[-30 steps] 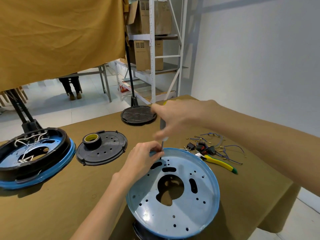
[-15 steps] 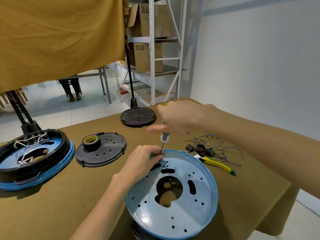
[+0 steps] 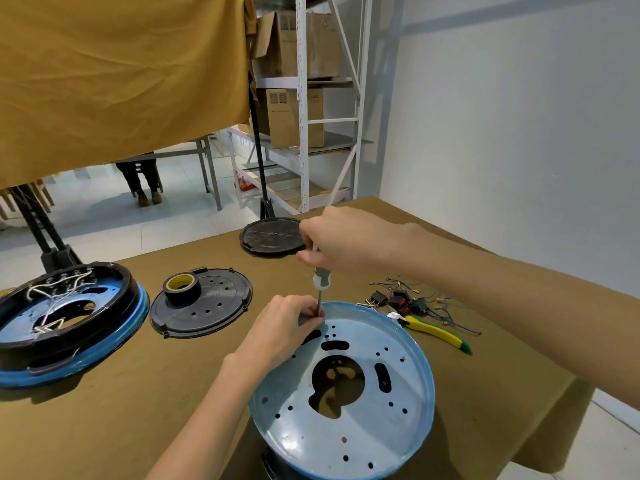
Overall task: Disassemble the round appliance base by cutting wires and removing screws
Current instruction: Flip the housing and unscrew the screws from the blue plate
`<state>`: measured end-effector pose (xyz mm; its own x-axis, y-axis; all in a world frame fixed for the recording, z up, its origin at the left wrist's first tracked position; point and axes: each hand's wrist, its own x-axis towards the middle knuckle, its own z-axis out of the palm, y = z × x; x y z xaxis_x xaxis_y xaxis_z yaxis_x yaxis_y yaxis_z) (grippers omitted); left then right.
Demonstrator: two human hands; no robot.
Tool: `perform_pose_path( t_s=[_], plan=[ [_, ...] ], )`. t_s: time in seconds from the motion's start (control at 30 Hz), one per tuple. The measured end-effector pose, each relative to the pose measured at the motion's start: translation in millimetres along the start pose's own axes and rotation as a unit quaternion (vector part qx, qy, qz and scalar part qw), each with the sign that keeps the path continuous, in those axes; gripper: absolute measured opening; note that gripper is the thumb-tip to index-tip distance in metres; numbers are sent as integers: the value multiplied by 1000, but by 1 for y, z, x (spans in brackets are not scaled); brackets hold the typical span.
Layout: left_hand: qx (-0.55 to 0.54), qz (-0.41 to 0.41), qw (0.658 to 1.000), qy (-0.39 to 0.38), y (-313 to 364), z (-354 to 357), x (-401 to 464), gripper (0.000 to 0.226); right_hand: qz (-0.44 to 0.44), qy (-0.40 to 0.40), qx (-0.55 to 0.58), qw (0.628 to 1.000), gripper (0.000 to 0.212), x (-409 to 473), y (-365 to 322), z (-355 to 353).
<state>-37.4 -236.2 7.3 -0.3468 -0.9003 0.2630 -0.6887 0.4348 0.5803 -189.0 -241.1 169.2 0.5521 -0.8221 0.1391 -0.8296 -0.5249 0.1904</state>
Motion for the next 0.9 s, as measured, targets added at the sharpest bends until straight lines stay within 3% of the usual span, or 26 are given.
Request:
perform_pose_path(
  t_s=[0.07,0.17,0.33,0.43,0.5,0.57,0.67,0.73,0.83,0.9],
  plan=[
    [1,-2,1000,-1,0,-1,0,6,-29,-66,106,992,19,0,7,-8],
    [5,2,1000,-7,0,-2,-1,11,-39,-138,172,975,42,-3,16,-17],
    [4,1,1000,-5,0,-2,-1,14,28,-1,-18,999,37,-5,6,3],
    [1,-1,1000,-1,0,-2,-1,12,-36,-36,130,990,20,-3,10,-5],
    [2,-2,1000,1,0,-2,-2,12,-69,-98,214,969,41,-4,16,-13],
    [4,0,1000,-1,0,-2,-2,12,-59,-103,160,980,48,-3,14,-12],
    [2,2,1000,0,0,-2,-2,13,8,-16,-46,999,49,0,6,-1],
    [3,1,1000,-1,-1,-1,-2,13,12,10,-71,997,42,2,5,3],
    [3,-3,1000,2,-1,-2,-2,12,-39,-50,101,993,18,1,10,-6],
    [4,-1,1000,1,0,-2,-3,12,-64,-95,165,980,35,-3,14,-13]
  ],
)
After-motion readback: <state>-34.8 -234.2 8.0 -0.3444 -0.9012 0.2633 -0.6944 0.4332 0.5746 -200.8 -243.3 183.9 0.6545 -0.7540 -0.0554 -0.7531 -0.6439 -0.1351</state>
